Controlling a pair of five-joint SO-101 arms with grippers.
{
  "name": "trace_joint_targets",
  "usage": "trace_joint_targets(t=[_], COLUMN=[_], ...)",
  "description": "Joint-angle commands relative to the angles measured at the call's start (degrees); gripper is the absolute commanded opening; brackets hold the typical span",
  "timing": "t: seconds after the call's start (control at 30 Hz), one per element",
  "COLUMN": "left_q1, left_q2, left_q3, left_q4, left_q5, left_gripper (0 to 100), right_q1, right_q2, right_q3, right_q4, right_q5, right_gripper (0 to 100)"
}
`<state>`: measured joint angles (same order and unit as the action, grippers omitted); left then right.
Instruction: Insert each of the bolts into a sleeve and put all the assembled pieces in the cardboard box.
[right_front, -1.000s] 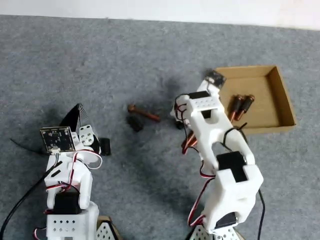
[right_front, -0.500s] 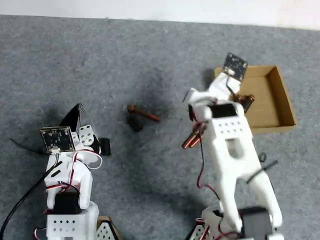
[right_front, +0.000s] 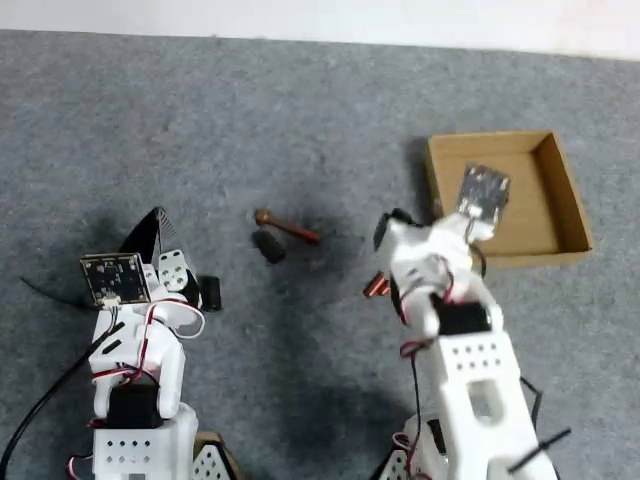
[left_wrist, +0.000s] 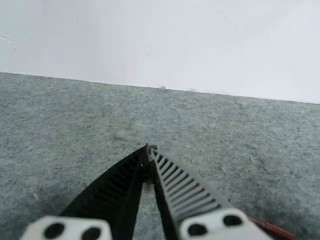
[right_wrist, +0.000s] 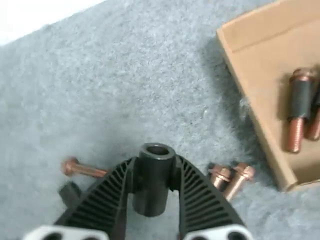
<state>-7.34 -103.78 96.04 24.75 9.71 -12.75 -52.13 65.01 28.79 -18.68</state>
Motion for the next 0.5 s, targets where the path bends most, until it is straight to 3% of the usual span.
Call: trace_joint_targets(t=[0.0, 0.47], left_q1=[1.1, 1.3], left_q2=[-0.7, -0.7], left_q3=[1.1, 1.1], left_q4=[-0.8, -0.8], left_q5=[-0.4, -0.4], left_gripper=[1, 1], right_q1=[1.5, 14.9], right_q2=[-9.4, -40.0], right_q3=[5.8, 27.5], right_q4=[-4.7, -8.7], right_q5=[6.2, 6.2], right_gripper=[0.5, 0.5])
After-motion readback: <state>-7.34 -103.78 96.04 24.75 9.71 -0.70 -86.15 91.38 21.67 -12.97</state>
